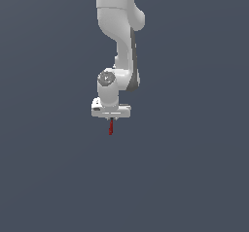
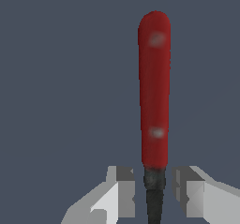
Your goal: Pick up the object and move it to a goal position.
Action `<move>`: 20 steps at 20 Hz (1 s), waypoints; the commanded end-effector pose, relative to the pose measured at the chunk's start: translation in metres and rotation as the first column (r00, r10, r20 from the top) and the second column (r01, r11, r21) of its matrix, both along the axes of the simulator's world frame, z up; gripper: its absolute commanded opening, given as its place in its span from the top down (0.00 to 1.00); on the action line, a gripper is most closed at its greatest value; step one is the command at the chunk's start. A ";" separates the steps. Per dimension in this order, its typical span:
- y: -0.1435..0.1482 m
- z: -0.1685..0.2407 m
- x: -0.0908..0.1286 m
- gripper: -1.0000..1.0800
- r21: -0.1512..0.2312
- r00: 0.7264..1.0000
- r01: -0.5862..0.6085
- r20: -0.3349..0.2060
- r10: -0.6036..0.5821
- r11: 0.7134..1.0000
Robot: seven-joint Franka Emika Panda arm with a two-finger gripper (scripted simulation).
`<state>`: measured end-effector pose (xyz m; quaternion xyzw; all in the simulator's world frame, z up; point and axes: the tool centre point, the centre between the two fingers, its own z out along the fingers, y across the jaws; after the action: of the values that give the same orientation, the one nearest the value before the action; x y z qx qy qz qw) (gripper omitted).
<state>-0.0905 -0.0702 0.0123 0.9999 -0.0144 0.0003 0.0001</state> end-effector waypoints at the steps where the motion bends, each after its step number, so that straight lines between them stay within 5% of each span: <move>1: 0.008 0.005 0.000 1.00 0.000 1.000 -0.001 0.001 0.001 1.000; 20: 0.141 0.087 -0.007 1.00 -0.001 1.000 -0.001 0.000 0.001 1.000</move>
<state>-0.0969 0.0636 0.0943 0.9999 -0.0130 0.0005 0.0002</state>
